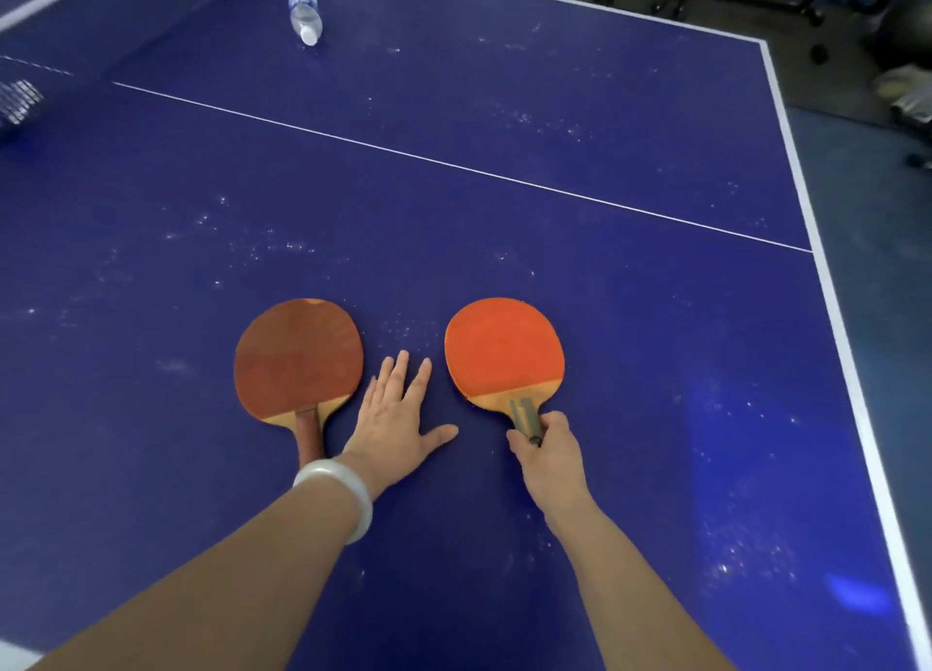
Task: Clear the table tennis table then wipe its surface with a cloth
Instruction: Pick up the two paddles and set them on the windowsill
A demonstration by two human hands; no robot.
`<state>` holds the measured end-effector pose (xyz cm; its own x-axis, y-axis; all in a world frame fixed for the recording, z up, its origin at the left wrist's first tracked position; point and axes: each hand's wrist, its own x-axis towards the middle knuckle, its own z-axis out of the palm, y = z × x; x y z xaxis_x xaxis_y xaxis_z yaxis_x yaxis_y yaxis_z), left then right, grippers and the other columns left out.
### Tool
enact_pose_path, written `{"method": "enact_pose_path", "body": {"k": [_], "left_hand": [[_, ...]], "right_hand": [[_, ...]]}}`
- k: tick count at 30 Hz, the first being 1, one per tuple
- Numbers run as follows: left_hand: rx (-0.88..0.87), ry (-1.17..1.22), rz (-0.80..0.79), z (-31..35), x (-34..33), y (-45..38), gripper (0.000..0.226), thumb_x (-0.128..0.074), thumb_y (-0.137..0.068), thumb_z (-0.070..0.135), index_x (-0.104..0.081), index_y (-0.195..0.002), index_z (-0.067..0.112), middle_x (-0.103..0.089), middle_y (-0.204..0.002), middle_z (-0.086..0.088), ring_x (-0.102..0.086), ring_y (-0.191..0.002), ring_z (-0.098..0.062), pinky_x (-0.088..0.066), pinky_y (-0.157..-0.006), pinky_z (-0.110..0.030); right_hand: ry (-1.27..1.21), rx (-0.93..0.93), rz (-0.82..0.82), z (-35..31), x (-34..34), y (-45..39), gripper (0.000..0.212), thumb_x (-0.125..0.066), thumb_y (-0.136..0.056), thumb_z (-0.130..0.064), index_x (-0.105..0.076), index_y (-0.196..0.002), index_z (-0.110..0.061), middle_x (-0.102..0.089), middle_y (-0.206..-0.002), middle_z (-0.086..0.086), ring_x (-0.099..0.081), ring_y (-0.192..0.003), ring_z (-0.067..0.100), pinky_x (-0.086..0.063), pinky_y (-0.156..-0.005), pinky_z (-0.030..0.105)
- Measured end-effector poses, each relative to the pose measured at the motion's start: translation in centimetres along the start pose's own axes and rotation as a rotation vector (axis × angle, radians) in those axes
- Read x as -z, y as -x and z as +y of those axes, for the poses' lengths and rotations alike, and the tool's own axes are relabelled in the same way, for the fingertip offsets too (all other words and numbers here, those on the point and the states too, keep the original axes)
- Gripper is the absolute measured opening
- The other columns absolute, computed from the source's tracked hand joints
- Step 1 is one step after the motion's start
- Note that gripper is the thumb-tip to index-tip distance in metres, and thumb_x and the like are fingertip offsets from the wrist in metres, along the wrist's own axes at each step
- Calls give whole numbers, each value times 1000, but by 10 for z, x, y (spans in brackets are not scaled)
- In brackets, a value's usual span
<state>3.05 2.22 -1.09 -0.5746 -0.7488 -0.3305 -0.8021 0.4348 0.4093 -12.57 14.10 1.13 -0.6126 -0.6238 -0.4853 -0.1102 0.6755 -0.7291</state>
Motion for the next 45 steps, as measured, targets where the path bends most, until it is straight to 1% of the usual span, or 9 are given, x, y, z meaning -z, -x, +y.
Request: {"method": "enact_pose_path", "body": {"k": [7, 12, 15, 20, 27, 32, 38, 40, 45], "left_hand": [[-40, 142, 233, -22, 10, 70, 70, -56, -94, 43, -27, -152, 16, -21, -157, -1, -15, -147, -17, -12, -119, -30], [184, 256, 417, -49, 18, 98, 57, -70, -86, 38, -51, -131, 9, -45, -132, -8, -42, -117, -26, -38, -103, -38], [359, 258, 405, -61, 23, 98, 55, -72, -82, 42, -51, -118, 6, -46, -118, -10, -43, -105, -24, -39, -94, -32], [445, 375, 367, -66, 25, 82, 56, -73, -81, 44, -44, -111, 6, -44, -111, -8, -44, -105, -22, -39, -97, -32], [612, 271, 370, -55, 19, 72, 67, -68, -78, 60, -41, -111, 9, -49, -111, -4, -50, -106, -18, -44, -88, -25], [668, 303, 267, -50, 23, 68, 53, -68, -85, 47, -41, -112, 11, -53, -114, -5, -59, -104, -21, -48, -80, -29], [700, 752, 194, -58, 27, 73, 18, -60, -87, 22, -50, -96, 9, -56, -106, -11, -56, -69, -19, -45, -51, -29], [694, 958, 215, -57, 28, 82, 10, -57, -89, 15, -48, -91, 12, -58, -96, -9, -58, -65, -18, -49, -50, -26], [681, 1050, 247, -48, 33, 113, 18, -61, -92, 22, -46, -89, 12, -53, -75, -6, -49, -55, -14, -45, -46, -20]], "right_hand": [[-440, -220, -142, -4, -27, 51, 23, -67, -88, -5, -57, -108, -11, -67, -93, 8, -65, -76, 15, -57, -68, 25], [-367, -223, -210, -5, -49, 79, 19, -66, -90, -8, -61, -108, -10, -61, -81, 6, -57, -70, 15, -54, -66, 26], [-339, -218, -195, -9, -66, 90, 17, -68, -90, -16, -59, -104, -10, -57, -73, 7, -53, -59, 15, -52, -57, 26], [-334, -224, -118, -15, -86, 93, 20, -70, -88, -20, -58, -92, -6, -56, -62, 9, -50, -47, 17, -48, -45, 27], [-244, -157, -46, -16, -97, 92, 20, -70, -88, -21, -58, -88, -5, -58, -60, 10, -50, -43, 16, -46, -43, 28], [-259, -131, -40, -21, -96, 94, 23, -71, -88, -21, -59, -90, -2, -57, -60, 10, -49, -43, 15, -46, -43, 27], [-292, -70, -60, -34, -82, 96, 19, -71, -88, -22, -61, -92, -7, -57, -63, 9, -52, -48, 15, -47, -47, 27], [-284, -56, -75, -38, -75, 97, 17, -71, -88, -22, -62, -93, -9, -58, -63, 8, -52, -49, 15, -48, -48, 27], [-239, -23, -138, -43, -61, 103, 19, -71, -87, -24, -62, -92, -7, -56, -61, 6, -51, -48, 15, -47, -47, 26]]}}
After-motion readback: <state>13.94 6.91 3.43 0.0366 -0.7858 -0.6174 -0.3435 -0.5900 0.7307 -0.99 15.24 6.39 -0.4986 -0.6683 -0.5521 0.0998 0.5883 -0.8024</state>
